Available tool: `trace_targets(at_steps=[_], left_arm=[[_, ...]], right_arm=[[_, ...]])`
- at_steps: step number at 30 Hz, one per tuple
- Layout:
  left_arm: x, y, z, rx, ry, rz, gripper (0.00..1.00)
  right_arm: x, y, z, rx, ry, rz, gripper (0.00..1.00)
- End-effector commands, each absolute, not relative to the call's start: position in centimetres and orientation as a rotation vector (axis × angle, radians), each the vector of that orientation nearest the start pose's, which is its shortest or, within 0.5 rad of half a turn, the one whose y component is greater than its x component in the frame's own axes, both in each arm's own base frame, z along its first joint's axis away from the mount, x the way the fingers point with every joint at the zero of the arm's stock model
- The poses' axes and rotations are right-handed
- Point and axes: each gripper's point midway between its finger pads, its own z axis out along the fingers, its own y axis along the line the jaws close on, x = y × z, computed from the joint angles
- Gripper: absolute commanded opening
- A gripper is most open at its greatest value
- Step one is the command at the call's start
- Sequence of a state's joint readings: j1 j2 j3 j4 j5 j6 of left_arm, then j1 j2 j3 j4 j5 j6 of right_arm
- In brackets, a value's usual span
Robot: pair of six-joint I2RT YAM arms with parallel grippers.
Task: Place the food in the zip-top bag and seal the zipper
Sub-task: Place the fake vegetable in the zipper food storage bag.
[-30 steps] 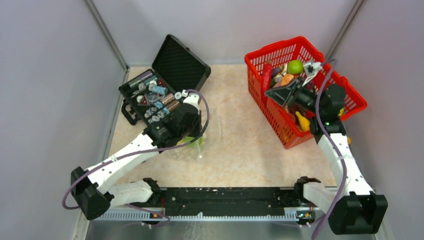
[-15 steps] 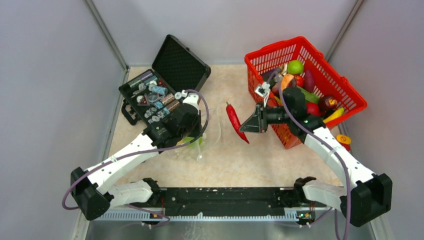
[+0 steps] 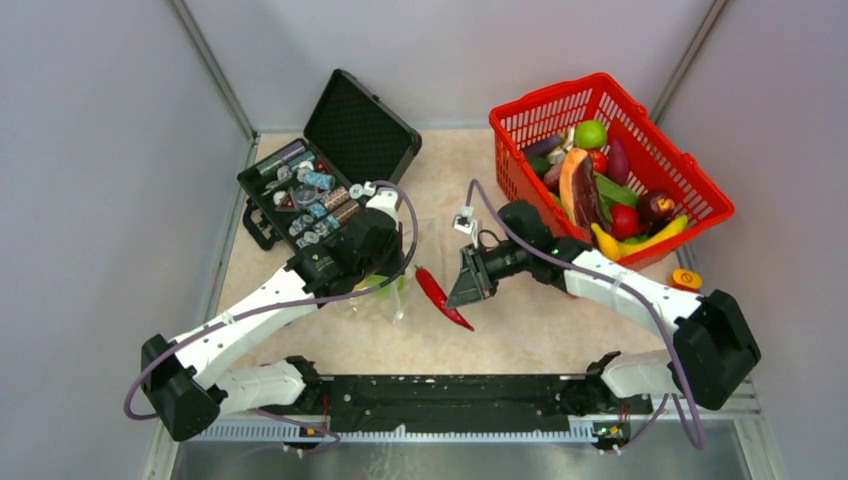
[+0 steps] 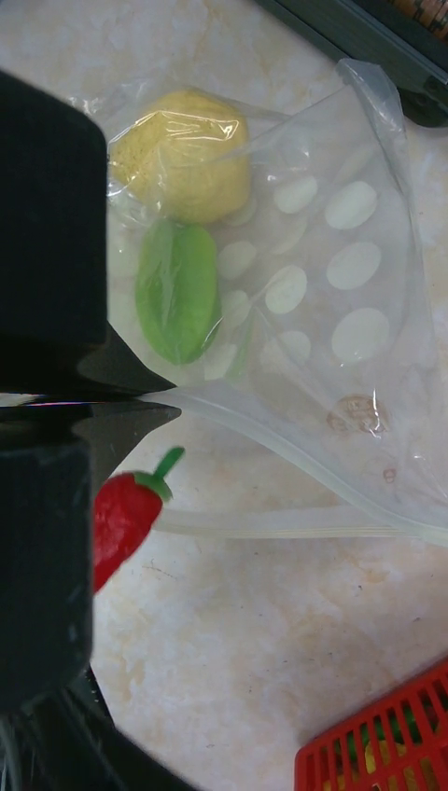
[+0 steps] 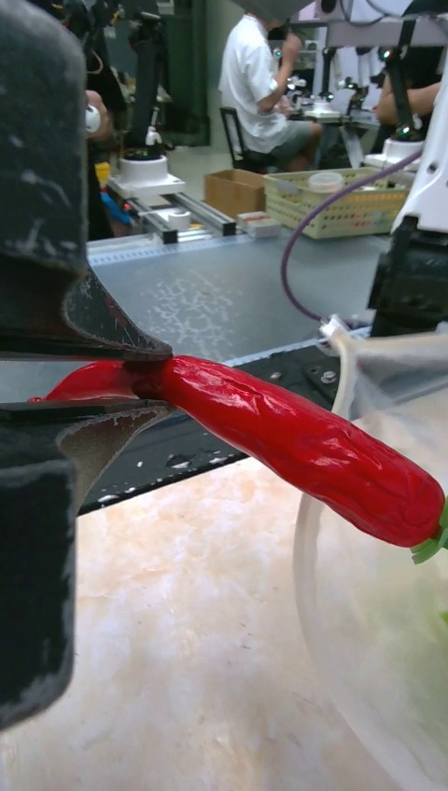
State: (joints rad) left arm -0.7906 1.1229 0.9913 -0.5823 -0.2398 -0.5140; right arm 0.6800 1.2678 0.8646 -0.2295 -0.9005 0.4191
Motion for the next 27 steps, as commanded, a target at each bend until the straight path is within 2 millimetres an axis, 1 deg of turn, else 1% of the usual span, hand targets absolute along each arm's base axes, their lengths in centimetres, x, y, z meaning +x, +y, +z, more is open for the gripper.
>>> trace_targets(at_steps=[1, 3, 5, 9, 10, 12, 13, 14, 18, 22, 25, 27], left_arm=[[24.5, -21.8, 20.0, 0.188, 2.245, -0.463, 0.0], [24.3, -22.0, 20.0, 0.205, 2.243, -0.476, 0.0], [24.0, -22.2, 19.9, 0.24, 2.246, -0.493, 0.0], [23.1, -22.9, 19.4, 0.316, 2.266, -0.539, 0.0], [22.8, -23.1, 19.3, 0.332, 2.272, -0.557, 0.0], [22.3, -23.5, 19.0, 0.368, 2.279, -0.593, 0.0], [22.0, -23.7, 19.0, 0.389, 2.276, -0.613, 0.0], [21.8, -23.9, 18.8, 0.407, 2.276, -0.626, 0.0], [21.5, -23.8, 18.8, 0.419, 2.277, -0.635, 0.0], [21.6, -24.0, 19.9, 0.403, 2.246, -0.658, 0.0], [21.2, -24.8, 21.0, 0.426, 2.226, -0.724, 0.0], [21.2, -25.1, 21.7, 0.428, 2.21, -0.747, 0.0]], right_arm=[[14.6, 32.1, 19.3, -0.917, 2.224, 1.526, 0.0], [15.6, 32.6, 18.8, -0.882, 2.254, 1.495, 0.0], [16.8, 33.3, 18.8, -0.844, 2.264, 1.473, 0.0], [18.0, 34.7, 20.3, -0.807, 2.208, 1.517, 0.0], [18.3, 34.9, 20.4, -0.801, 2.213, 1.516, 0.0], [19.0, 35.3, 19.9, -0.778, 2.258, 1.499, 0.0], [19.4, 35.5, 19.2, -0.772, 2.299, 1.474, 0.0], [19.9, 35.6, 18.9, -0.755, 2.319, 1.453, 0.0], [21.5, 36.5, 18.8, -0.628, 2.35, 1.439, 0.0], [23.4, 36.9, 19.0, -0.518, 2.356, 1.372, 0.0], [24.0, 37.5, 20.0, -0.48, 2.316, 1.388, 0.03], [24.3, 38.0, 20.2, -0.479, 2.308, 1.351, 0.05]])
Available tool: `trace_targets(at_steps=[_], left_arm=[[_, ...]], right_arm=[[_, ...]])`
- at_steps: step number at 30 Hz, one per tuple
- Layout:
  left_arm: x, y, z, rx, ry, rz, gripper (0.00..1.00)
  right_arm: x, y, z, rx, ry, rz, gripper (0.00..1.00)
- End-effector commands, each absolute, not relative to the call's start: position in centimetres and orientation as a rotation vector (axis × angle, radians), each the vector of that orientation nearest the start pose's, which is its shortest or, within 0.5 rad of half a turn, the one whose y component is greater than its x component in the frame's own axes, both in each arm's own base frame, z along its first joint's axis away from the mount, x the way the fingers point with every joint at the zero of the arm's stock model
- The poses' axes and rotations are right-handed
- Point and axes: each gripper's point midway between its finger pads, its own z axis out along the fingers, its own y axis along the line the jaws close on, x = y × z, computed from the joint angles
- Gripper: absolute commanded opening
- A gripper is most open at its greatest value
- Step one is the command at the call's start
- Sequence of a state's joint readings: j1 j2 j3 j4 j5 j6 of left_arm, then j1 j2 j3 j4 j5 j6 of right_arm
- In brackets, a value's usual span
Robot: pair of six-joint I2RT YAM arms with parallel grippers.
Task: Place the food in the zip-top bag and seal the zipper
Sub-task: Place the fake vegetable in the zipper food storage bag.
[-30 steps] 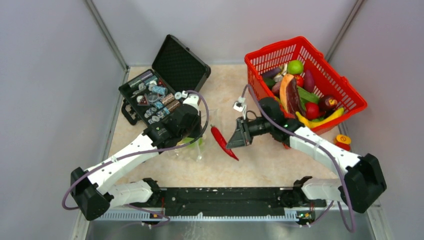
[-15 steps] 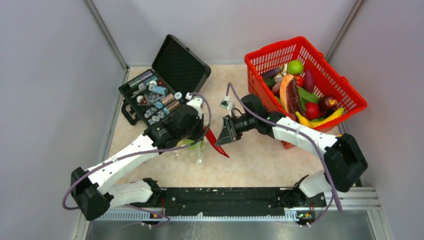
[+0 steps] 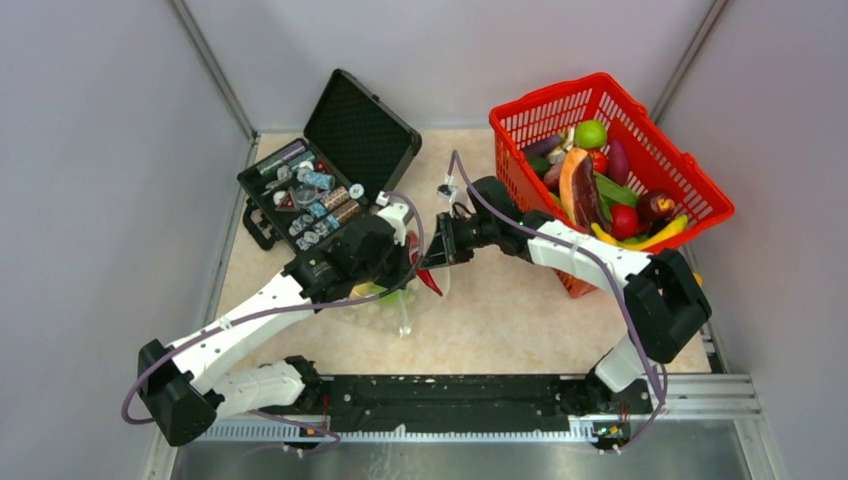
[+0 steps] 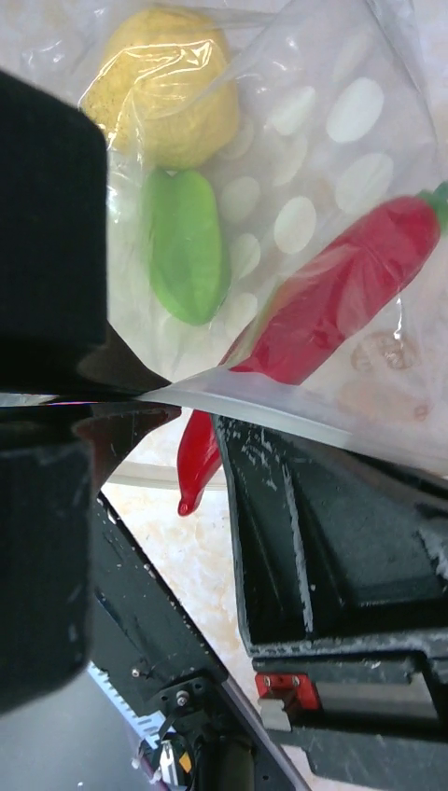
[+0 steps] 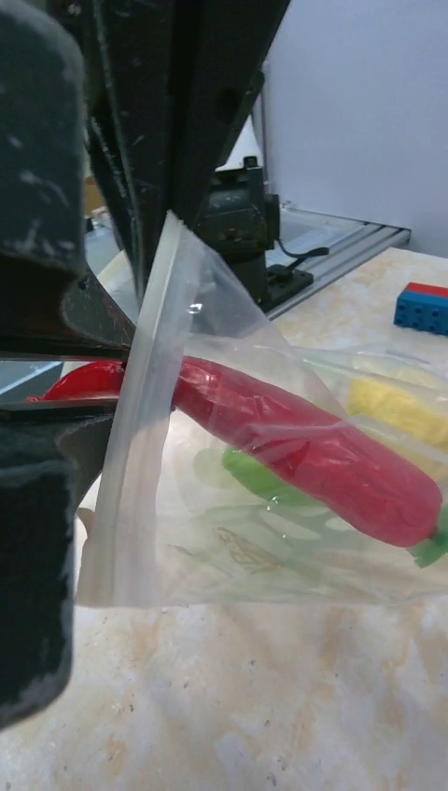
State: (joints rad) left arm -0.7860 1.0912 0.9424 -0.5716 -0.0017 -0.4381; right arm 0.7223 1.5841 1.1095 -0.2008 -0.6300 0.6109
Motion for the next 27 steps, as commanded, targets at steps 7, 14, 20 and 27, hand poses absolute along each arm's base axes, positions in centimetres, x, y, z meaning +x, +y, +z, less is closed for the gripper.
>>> trace_targets(at_steps=[7, 14, 20, 27], left_arm=[[21.4, -24.9, 24.0, 0.397, 2.148, -0.764, 0.0], [22.3, -22.3, 25.5, 0.261, 2.073, -0.676, 0.0], [23.0, -19.2, 26.5, 0.103, 1.991, -0.582, 0.0], [23.0, -18.5, 25.3, 0.093, 1.998, -0.547, 0.0]], right_arm=[[24.6, 38.7, 20.1, -0.498, 2.306, 1.314, 0.28], [23.0, 38.6, 23.0, -0.567, 2.174, 1.435, 0.52], [21.4, 37.1, 26.9, -0.659, 2.017, 1.448, 0.52], [21.1, 32.2, 33.2, -0.674, 1.784, 1.249, 0.54]])
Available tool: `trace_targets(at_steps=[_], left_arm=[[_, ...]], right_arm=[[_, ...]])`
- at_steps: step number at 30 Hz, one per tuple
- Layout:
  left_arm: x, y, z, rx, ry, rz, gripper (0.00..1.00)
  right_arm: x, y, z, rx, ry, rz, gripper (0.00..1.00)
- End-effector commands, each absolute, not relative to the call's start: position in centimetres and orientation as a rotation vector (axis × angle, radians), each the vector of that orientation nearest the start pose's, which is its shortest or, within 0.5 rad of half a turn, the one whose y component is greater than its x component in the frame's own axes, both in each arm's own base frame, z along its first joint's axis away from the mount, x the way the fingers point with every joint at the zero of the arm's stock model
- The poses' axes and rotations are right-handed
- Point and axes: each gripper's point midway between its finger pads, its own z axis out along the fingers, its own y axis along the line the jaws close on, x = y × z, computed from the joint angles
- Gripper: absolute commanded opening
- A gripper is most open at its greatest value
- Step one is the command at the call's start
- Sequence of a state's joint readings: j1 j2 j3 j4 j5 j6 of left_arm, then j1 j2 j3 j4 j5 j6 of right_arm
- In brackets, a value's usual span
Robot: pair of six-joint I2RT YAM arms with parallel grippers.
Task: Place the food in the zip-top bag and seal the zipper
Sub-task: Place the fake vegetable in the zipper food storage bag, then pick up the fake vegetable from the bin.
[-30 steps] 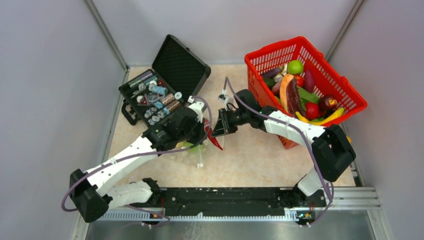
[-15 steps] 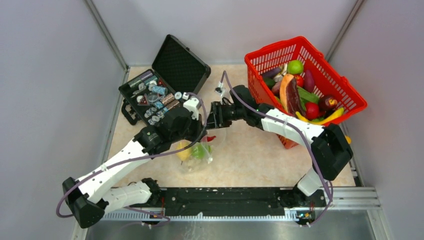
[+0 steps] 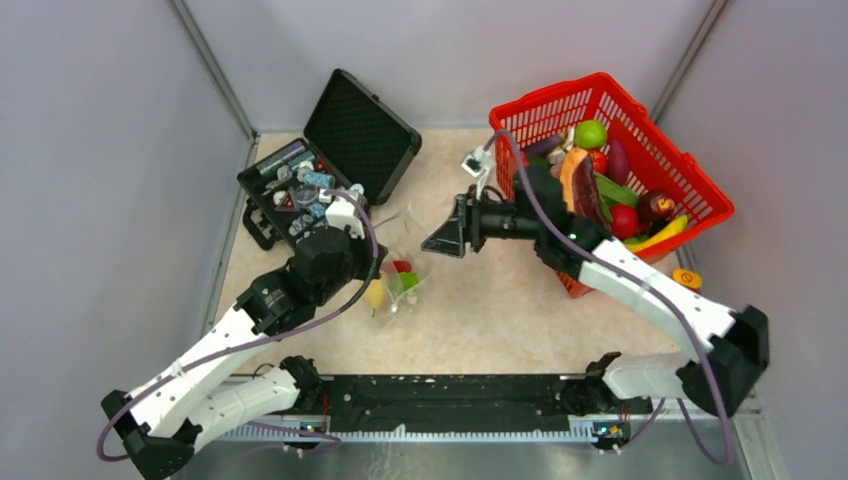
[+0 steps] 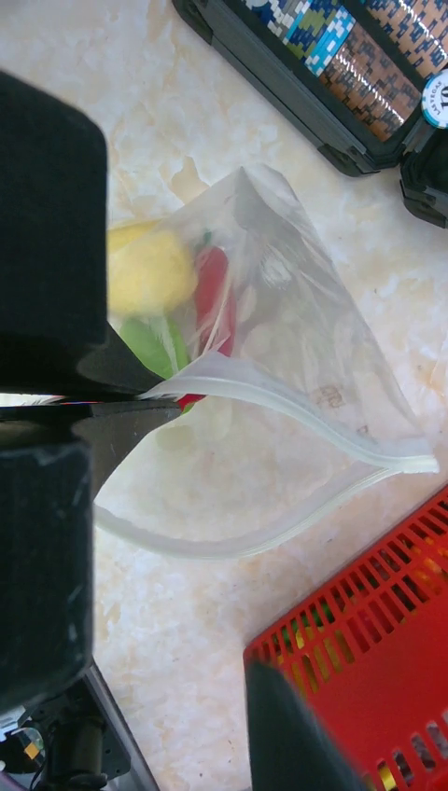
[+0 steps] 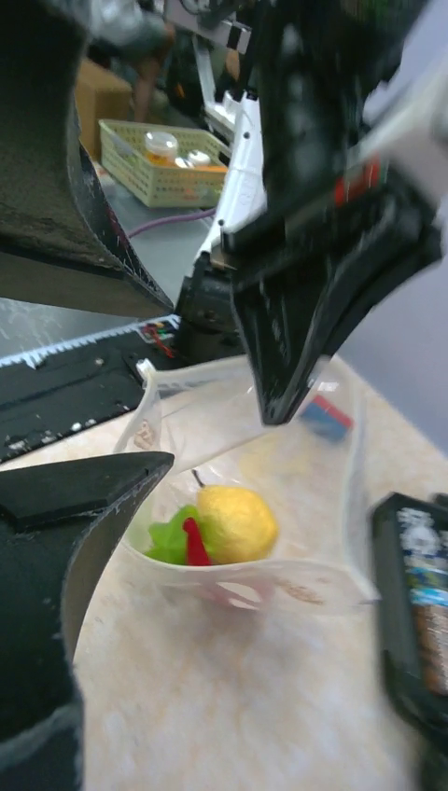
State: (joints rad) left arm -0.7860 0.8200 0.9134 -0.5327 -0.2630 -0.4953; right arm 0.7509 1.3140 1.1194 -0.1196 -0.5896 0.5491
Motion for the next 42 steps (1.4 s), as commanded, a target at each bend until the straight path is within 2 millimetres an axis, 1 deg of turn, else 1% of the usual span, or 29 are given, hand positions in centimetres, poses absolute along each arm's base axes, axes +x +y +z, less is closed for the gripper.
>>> trace_targets(at_steps=[1, 3, 4, 5, 7, 8, 9, 10, 11, 12, 15, 16, 20, 21, 22, 23, 24, 26, 28, 30, 32, 34, 36, 37, 40, 42], left_arm=[[23.0, -18.8, 25.1, 0.103, 2.006, -0.553, 0.0], [23.0, -19.3, 24.7, 0.118, 2.019, -0.564, 0.0], [23.1, -19.5, 24.6, 0.125, 2.025, -0.57, 0.0], [23.1, -19.8, 24.4, 0.132, 2.03, -0.574, 0.0], [23.2, -20.0, 24.3, 0.143, 2.034, -0.578, 0.0], [23.2, -20.1, 24.2, 0.149, 2.038, -0.579, 0.0], [23.2, -20.2, 24.1, 0.155, 2.043, -0.578, 0.0], [23.2, -20.3, 24.0, 0.159, 2.046, -0.578, 0.0], [23.2, -20.4, 23.9, 0.164, 2.049, -0.579, 0.0], [23.2, -20.3, 23.8, 0.164, 2.051, -0.576, 0.0], [23.2, -20.3, 23.7, 0.165, 2.053, -0.571, 0.0], [23.2, -20.2, 23.7, 0.164, 2.053, -0.568, 0.0], [23.2, -19.9, 23.7, 0.157, 2.054, -0.557, 0.0], [23.2, -19.8, 23.6, 0.156, 2.054, -0.553, 0.0], [23.2, -19.8, 23.6, 0.157, 2.054, -0.55, 0.0], [23.2, -19.8, 23.6, 0.16, 2.053, -0.548, 0.0], [23.2, -19.8, 23.5, 0.163, 2.053, -0.546, 0.0], [23.2, -19.7, 23.6, 0.168, 2.052, -0.54, 0.0], [23.2, -19.6, 23.5, 0.167, 2.056, -0.531, 0.0], [23.3, -19.5, 23.4, 0.161, 2.058, -0.526, 0.0], [23.3, -19.5, 23.4, 0.16, 2.056, -0.526, 0.0], [23.3, -19.5, 23.4, 0.159, 2.056, -0.525, 0.0], [23.4, -19.5, 23.4, 0.16, 2.055, -0.52, 0.0], [23.4, -19.4, 23.4, 0.161, 2.056, -0.515, 0.0], [23.5, -19.3, 23.3, 0.163, 2.055, -0.505, 0.0], [23.5, -19.3, 23.3, 0.162, 2.054, -0.502, 0.0]], right_arm=[[21.8, 31.1, 33.7, -0.629, 1.773, 1.171, 0.57], [23.5, 28.4, 34.7, -0.525, 1.756, 1.009, 0.61], [24.8, 26.5, 35.0, -0.442, 1.763, 0.908, 0.64], [25.9, 24.4, 35.6, -0.357, 1.764, 0.813, 0.67], [28.4, 19.6, 35.8, -0.172, 1.784, 0.598, 0.69], [29.8, 16.6, 35.6, -0.064, 1.797, 0.476, 0.69], [30.6, 14.5, 35.4, -0.004, 1.81, 0.398, 0.68], [31.4, 12.4, 35.2, 0.044, 1.821, 0.332, 0.66], [32.2, 10.3, 35.0, 0.087, 1.828, 0.273, 0.61], [33.0, 8.6, 34.6, 0.123, 1.838, 0.223, 0.59], [35.1, 3.6, 33.0, 0.24, 1.881, 0.112, 0.58], [35.6, 2.5, 32.6, 0.266, 1.896, 0.104, 0.58], [37.0, -0.6, 30.6, 0.347, 1.941, 0.054, 0.58], [37.3, -1.1, 30.1, 0.363, 1.948, 0.044, 0.58], [37.7, -2.5, 29.5, 0.4, 1.955, 0.025, 0.58], [38.1, -3.2, 28.9, 0.415, 1.969, 0.034, 0.58], [38.6, -3.6, 28.0, 0.422, 1.992, 0.052, 0.58], [39.3, -4.0, 27.2, 0.409, 2.021, 0.079, 0.58], [40.0, -4.4, 26.6, 0.418, 2.042, 0.103, 0.58], [40.9, -5.4, 26.0, 0.468, 2.031, 0.086, 0.58], [42.0, -5.9, 26.0, 0.467, 2.012, 0.08, 0.58], [43.2, -6.9, 26.0, 0.47, 1.969, 0.031, 0.58], [44.4, -7.5, 26.0, 0.449, 1.94, 0.0, 0.58], [45.0, -7.8, 26.0, 0.454, 1.931, -0.011, 0.59], [46.6, -8.8, 24.7, 0.482, 1.95, -0.059, 0.64], [47.6, -9.0, 23.6, 0.478, 1.983, -0.064, 0.67]])
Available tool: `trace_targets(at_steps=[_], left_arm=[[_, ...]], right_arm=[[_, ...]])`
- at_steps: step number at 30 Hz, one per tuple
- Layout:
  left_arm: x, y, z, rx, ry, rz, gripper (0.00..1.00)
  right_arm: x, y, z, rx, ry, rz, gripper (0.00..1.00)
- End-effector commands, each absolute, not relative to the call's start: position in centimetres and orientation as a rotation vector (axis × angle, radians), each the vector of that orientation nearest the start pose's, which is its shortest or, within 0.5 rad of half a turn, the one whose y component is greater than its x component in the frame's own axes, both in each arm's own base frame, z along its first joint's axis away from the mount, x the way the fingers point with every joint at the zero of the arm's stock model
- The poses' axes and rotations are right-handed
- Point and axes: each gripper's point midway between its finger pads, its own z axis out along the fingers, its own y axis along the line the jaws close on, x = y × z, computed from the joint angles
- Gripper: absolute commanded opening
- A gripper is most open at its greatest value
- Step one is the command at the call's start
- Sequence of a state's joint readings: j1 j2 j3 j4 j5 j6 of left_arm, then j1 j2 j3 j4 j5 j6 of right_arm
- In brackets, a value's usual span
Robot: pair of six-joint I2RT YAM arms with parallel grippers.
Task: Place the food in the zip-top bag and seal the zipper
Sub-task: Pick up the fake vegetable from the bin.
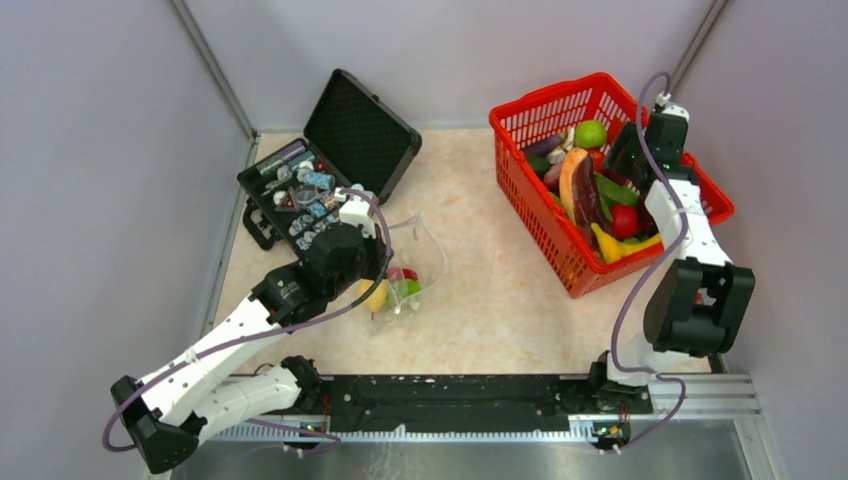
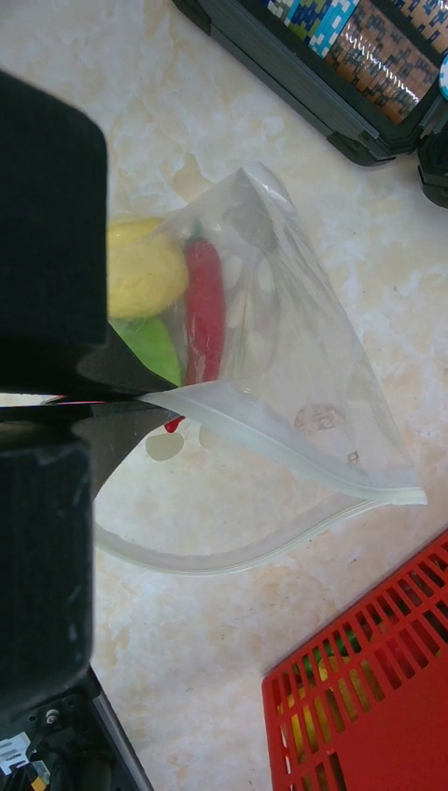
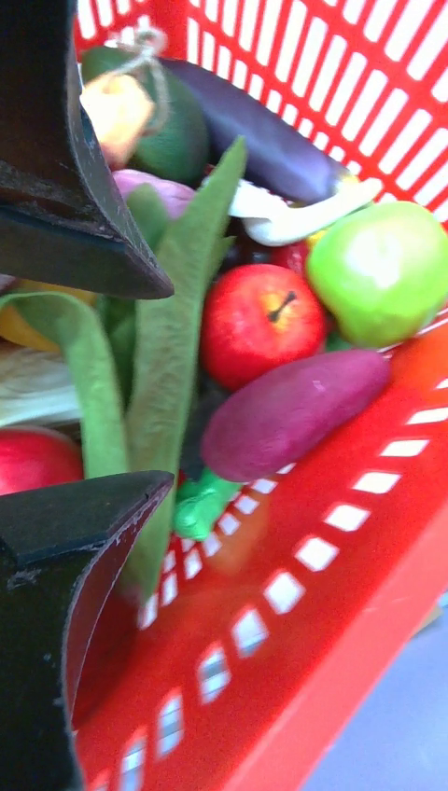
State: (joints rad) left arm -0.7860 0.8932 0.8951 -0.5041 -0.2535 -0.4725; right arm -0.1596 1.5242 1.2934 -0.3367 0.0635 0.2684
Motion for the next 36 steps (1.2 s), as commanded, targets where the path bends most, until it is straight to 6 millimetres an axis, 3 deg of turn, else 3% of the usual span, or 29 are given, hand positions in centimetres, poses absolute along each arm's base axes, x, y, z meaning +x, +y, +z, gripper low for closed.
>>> trace_targets(at_steps=[1, 7, 14, 17, 29, 32, 34, 36], left_arm=[[23.6, -19.3, 23.3, 0.162, 2.054, -0.501, 0.0], [23.7, -19.4, 23.3, 0.166, 2.058, -0.495, 0.0], [23.7, -19.2, 23.3, 0.17, 2.057, -0.48, 0.0], [23.8, -19.1, 23.3, 0.17, 2.057, -0.476, 0.0], [23.4, -18.4, 22.9, 0.147, 2.069, -0.455, 0.0], [23.3, -18.2, 22.9, 0.143, 2.067, -0.453, 0.0], [23.3, -18.2, 22.8, 0.142, 2.067, -0.453, 0.0], [23.3, -18.3, 22.9, 0.141, 2.069, -0.457, 0.0]], right_arm=[[48.1, -9.0, 22.9, 0.481, 2.009, -0.067, 0.67], [50.3, -9.5, 20.3, 0.476, 2.058, -0.196, 0.69], [50.8, -9.7, 18.2, 0.437, 2.027, -0.497, 0.69], [50.8, -10.1, 17.2, 0.454, 2.028, -0.529, 0.62], [50.0, -11.2, 15.8, 0.543, 2.022, -0.6, 0.61], [50.4, -11.3, 15.3, 0.545, 2.042, -0.586, 0.53], [50.7, -11.0, 15.3, 0.543, 2.052, -0.569, 0.42], [50.8, -10.7, 16.3, 0.542, 2.034, -0.54, 0.34]])
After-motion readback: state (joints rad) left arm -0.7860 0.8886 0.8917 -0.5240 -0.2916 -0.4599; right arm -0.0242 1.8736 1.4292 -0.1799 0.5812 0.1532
